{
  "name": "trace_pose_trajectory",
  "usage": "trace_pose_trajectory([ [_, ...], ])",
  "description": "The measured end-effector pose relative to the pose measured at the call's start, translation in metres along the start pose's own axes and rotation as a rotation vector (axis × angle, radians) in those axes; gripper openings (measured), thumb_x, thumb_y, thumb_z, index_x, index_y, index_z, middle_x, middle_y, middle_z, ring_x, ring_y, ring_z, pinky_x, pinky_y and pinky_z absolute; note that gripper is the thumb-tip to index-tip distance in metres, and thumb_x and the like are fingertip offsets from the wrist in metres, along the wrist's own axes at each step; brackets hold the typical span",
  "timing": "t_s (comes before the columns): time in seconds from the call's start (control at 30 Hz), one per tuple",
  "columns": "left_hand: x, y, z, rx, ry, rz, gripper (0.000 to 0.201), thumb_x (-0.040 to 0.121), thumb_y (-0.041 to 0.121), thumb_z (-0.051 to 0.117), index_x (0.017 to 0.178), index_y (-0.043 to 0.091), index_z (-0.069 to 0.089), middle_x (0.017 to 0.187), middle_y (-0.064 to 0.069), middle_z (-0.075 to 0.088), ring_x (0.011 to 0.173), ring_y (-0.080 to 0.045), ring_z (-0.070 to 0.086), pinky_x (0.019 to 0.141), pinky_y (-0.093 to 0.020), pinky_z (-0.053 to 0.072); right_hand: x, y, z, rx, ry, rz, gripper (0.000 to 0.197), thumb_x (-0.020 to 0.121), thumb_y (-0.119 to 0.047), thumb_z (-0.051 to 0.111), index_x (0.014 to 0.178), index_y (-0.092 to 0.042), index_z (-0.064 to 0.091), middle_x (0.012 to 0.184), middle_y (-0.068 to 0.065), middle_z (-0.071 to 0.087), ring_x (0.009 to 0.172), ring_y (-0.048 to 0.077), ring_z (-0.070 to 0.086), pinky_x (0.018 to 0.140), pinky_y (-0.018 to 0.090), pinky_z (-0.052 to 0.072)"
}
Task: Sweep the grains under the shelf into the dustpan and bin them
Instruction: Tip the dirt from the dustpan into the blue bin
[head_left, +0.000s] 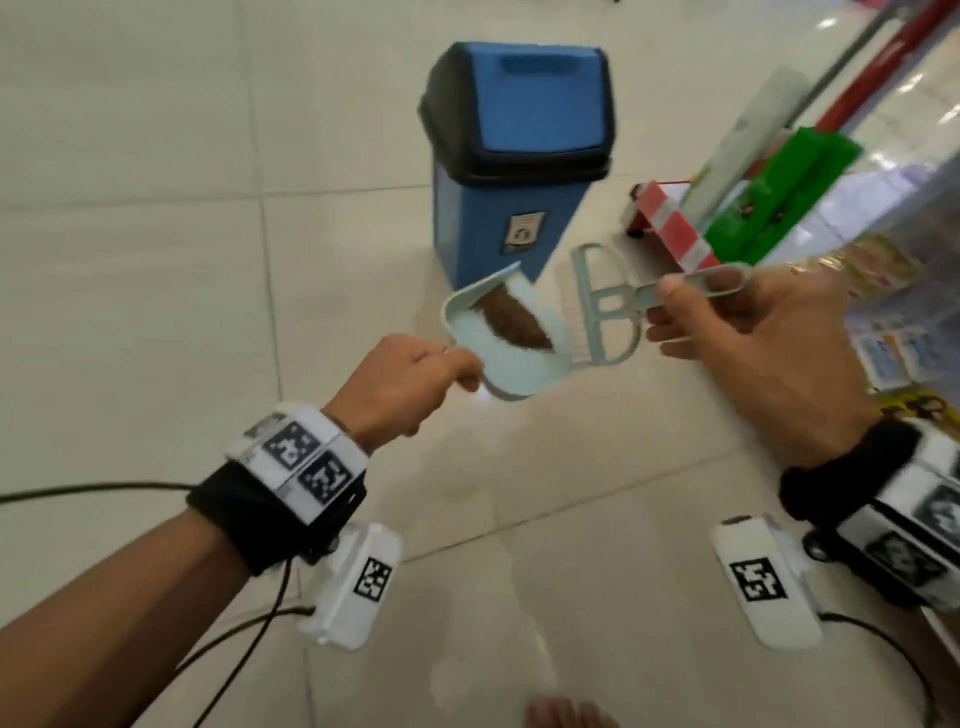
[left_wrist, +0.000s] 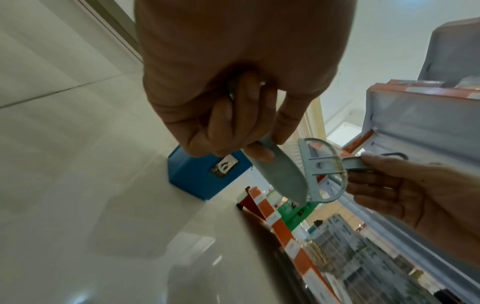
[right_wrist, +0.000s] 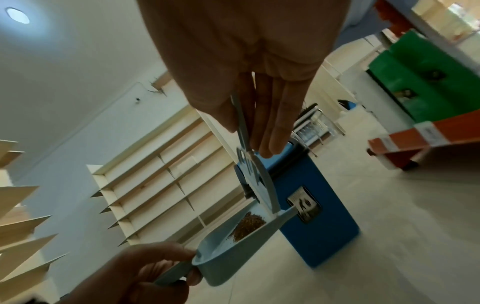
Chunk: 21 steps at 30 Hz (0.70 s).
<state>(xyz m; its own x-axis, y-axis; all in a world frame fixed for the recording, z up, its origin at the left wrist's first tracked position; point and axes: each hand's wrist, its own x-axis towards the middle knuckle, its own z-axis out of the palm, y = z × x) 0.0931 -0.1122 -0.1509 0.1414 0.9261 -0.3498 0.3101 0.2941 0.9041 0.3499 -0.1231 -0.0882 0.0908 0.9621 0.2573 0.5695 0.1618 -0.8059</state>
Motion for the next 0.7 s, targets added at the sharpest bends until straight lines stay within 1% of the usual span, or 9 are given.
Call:
trace_pose_trajectory([
  [0.07, 0.019, 0.015, -0.007, -0.004, 0.029, 0.033, 0.028, 0.085, 0.025, 0.064, 0.068, 0.002, 0.070, 0.038, 0.010, 0.038, 0.036, -0.007, 0.032, 0.037, -0.018, 0.028, 0.021, 0.001, 0.005, 0.014, 0.046, -0.048, 0.019, 0.091, -0.043, 0.066, 0.084, -0.027, 0.075, 0.081, -0.009, 0.077, 0.071, 0.011, 0.075, 0.061, 0.025, 0.061],
  [0.17, 0.040, 0.046, -0.014, -0.012, 0.025, 0.020, 0.030, 0.086, 0.030, 0.064, 0.060, 0.016, 0.068, 0.038, 0.012, 0.038, 0.034, -0.004, 0.033, 0.036, -0.016, 0.029, 0.052, -0.005, 0.000, 0.023, 0.043, -0.071, 0.027, 0.090, -0.050, 0.065, 0.096, -0.027, 0.075, 0.086, -0.003, 0.077, 0.076, 0.013, 0.075, 0.063, 0.029, 0.062],
  [0.23, 0.051, 0.071, -0.019, -0.002, 0.015, -0.009, 0.031, 0.086, 0.030, 0.064, 0.058, 0.018, 0.067, 0.040, 0.009, 0.036, 0.035, -0.006, 0.031, 0.036, -0.016, 0.028, 0.076, -0.015, -0.009, 0.014, 0.036, -0.069, 0.029, 0.090, -0.052, 0.063, 0.102, -0.027, 0.073, 0.089, -0.003, 0.076, 0.078, 0.011, 0.075, 0.062, 0.026, 0.061],
  [0.3, 0.061, 0.093, -0.023, -0.018, 0.002, -0.055, 0.031, 0.084, 0.030, 0.063, 0.056, 0.017, 0.066, 0.042, 0.007, 0.034, 0.036, -0.009, 0.029, 0.036, -0.017, 0.026, 0.099, -0.029, -0.019, -0.006, -0.001, -0.069, 0.028, 0.092, -0.047, 0.062, 0.103, -0.023, 0.072, 0.089, -0.002, 0.076, 0.077, 0.008, 0.074, 0.062, 0.020, 0.060],
  [0.37, 0.068, 0.115, -0.029, -0.054, 0.019, -0.086, 0.029, 0.083, 0.029, 0.063, 0.057, 0.017, 0.066, 0.044, 0.006, 0.032, 0.038, -0.009, 0.026, 0.037, -0.017, 0.023, 0.122, -0.045, -0.026, -0.012, -0.034, -0.067, 0.025, 0.094, -0.039, 0.061, 0.100, -0.018, 0.072, 0.081, -0.002, 0.076, 0.072, 0.001, 0.072, 0.059, 0.012, 0.056],
  [0.4, 0.071, 0.126, -0.031, -0.059, 0.022, -0.095, 0.028, 0.083, 0.029, 0.063, 0.058, 0.017, 0.066, 0.045, 0.006, 0.032, 0.038, -0.010, 0.026, 0.038, -0.018, 0.023, 0.134, -0.052, -0.031, 0.000, -0.038, -0.064, 0.022, 0.094, -0.035, 0.062, 0.098, -0.016, 0.073, 0.079, -0.001, 0.076, 0.070, 0.000, 0.072, 0.059, 0.011, 0.056],
  [0.5, 0.079, 0.156, -0.036, -0.073, 0.018, -0.148, 0.026, 0.085, 0.030, 0.062, 0.065, 0.015, 0.068, 0.047, 0.006, 0.031, 0.040, -0.010, 0.024, 0.039, -0.018, 0.022, 0.164, -0.068, -0.045, 0.046, -0.088, -0.056, 0.018, 0.093, -0.028, 0.065, 0.093, -0.013, 0.074, 0.081, 0.002, 0.076, 0.072, 0.010, 0.074, 0.061, 0.023, 0.061],
  [0.6, 0.087, 0.184, -0.039, -0.089, -0.013, -0.264, 0.024, 0.085, 0.031, 0.060, 0.068, 0.015, 0.067, 0.045, 0.008, 0.031, 0.038, -0.009, 0.023, 0.037, -0.017, 0.021, 0.192, -0.074, -0.052, 0.039, -0.142, -0.036, 0.014, 0.092, -0.024, 0.067, 0.088, -0.014, 0.075, 0.076, 0.003, 0.076, 0.069, 0.011, 0.074, 0.060, 0.025, 0.061],
  [0.7, 0.098, 0.214, -0.040, -0.102, -0.082, -0.420, 0.025, 0.086, 0.034, 0.055, 0.068, 0.017, 0.060, 0.046, 0.009, 0.025, 0.036, -0.007, 0.016, 0.037, -0.015, 0.015, 0.212, -0.070, -0.055, 0.016, -0.157, -0.023, 0.012, 0.092, -0.023, 0.067, 0.085, -0.016, 0.075, 0.074, 0.002, 0.076, 0.068, 0.011, 0.074, 0.063, 0.035, 0.063],
])
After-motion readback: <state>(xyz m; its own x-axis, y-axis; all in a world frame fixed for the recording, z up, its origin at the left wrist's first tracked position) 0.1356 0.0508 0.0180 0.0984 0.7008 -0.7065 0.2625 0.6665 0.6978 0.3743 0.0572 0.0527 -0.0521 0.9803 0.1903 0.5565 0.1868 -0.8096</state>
